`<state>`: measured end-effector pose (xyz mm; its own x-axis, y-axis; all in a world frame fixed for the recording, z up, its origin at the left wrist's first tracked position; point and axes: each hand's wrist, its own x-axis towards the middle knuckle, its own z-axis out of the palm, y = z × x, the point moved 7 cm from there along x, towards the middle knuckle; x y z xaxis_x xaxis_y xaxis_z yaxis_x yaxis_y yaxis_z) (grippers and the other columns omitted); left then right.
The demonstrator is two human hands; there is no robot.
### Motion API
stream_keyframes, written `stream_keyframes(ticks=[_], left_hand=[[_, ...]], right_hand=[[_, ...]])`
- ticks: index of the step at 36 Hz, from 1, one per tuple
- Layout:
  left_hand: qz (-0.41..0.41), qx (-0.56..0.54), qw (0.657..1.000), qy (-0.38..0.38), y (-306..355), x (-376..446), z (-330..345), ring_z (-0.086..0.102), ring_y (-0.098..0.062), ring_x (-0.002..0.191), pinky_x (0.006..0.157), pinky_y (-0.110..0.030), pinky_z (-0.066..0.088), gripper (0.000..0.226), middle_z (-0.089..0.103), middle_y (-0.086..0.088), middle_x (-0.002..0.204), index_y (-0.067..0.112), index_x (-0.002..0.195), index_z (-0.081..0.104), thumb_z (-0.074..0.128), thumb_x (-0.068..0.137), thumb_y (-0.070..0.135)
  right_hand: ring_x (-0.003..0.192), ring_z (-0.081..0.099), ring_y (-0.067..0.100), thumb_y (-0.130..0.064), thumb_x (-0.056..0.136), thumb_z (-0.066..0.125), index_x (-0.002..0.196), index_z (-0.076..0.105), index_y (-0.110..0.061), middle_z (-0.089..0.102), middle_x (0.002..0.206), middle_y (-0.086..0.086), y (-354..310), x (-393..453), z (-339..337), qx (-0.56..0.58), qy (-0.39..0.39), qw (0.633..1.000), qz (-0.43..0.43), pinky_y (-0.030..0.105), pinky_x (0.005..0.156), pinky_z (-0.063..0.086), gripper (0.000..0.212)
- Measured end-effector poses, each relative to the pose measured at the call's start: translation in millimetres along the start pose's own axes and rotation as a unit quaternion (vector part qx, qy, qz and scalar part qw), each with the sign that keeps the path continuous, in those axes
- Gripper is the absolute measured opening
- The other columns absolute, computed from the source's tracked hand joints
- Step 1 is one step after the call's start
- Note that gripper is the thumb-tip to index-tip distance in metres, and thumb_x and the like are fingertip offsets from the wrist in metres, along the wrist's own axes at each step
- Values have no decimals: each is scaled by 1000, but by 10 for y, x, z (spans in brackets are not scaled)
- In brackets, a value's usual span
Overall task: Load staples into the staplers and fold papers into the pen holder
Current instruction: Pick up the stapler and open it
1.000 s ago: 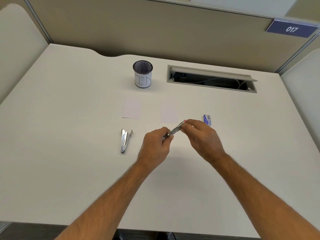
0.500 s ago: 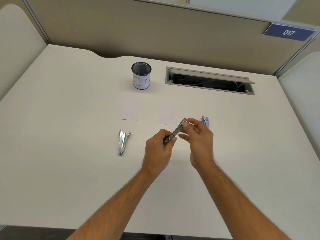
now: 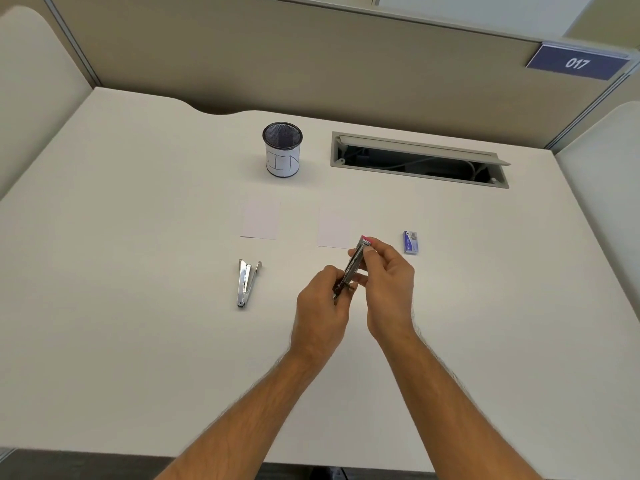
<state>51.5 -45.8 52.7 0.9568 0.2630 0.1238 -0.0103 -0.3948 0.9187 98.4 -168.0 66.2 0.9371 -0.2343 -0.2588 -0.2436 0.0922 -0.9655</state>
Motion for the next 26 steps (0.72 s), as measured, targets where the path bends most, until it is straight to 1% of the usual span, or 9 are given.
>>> stream_keyframes(ticks=[3,5,7,10,14,17,20,23,26], left_hand=[[1,4,1000,2,-3,-9,-3,61,-17,73,66,-30,53,4,67,4,82,14,97,63,66,96,14],[-6,-3,1000,0,-22,-15,7,63,-20,74,67,-35,54,4,67,3,81,14,97,63,66,96,15],[-14,-10,1000,-2,-36,-18,11,65,-20,75,68,-37,56,4,68,3,82,15,98,63,67,96,15],[-27,-24,999,3,-50,-15,5,67,-18,75,69,-36,56,6,69,6,83,18,96,61,67,96,16],[-37,-34,999,4,-66,-8,-3,68,-17,76,69,-36,57,6,70,6,84,18,97,62,68,96,19],[-36,-36,999,9,-50,-10,-22,66,-14,76,69,-32,55,7,71,6,84,18,97,63,69,95,20],[-32,-45,998,14,-23,0,-50,68,-17,75,69,-32,56,8,72,4,82,17,98,64,69,95,21],[-31,-60,998,11,-18,18,-56,70,-19,77,72,-35,58,9,74,2,85,16,100,64,70,95,21],[-27,-67,997,7,-20,15,-58,70,-19,78,72,-37,60,15,72,3,86,19,102,59,71,94,23]], right_hand=[[86,74,17,-12,102,56,113,72,-15,79,89,2,-25,-6,-20,-18,-2,1000,-14,34,75,63,20],[87,75,14,-8,100,56,115,71,-14,79,88,2,-33,-10,-18,-19,-9,1000,-12,32,75,62,21],[89,75,13,0,96,56,117,69,-12,79,88,3,-39,-23,-13,-14,-21,1000,-5,38,80,63,27],[90,74,15,9,90,55,118,68,-11,79,92,3,-61,-51,-20,-4,-41,999,-1,45,88,62,37],[100,75,17,1,96,56,121,69,-13,79,98,7,-96,-92,-18,1,-55,998,-12,46,90,61,32],[103,74,18,-5,100,57,123,69,-15,79,98,8,-112,-105,-15,-2,-61,998,-22,46,91,61,28],[104,74,20,-2,100,55,130,66,-15,79,105,5,-133,-111,-17,-7,-78,996,-32,44,91,60,34],[103,73,19,2,100,55,135,62,-16,78,109,5,-129,-113,-18,-3,-93,995,-33,40,87,60,40],[101,73,19,3,99,56,138,57,-19,78,108,6,-102,-114,-20,-6,-89,995,-34,43,88,60,44]])
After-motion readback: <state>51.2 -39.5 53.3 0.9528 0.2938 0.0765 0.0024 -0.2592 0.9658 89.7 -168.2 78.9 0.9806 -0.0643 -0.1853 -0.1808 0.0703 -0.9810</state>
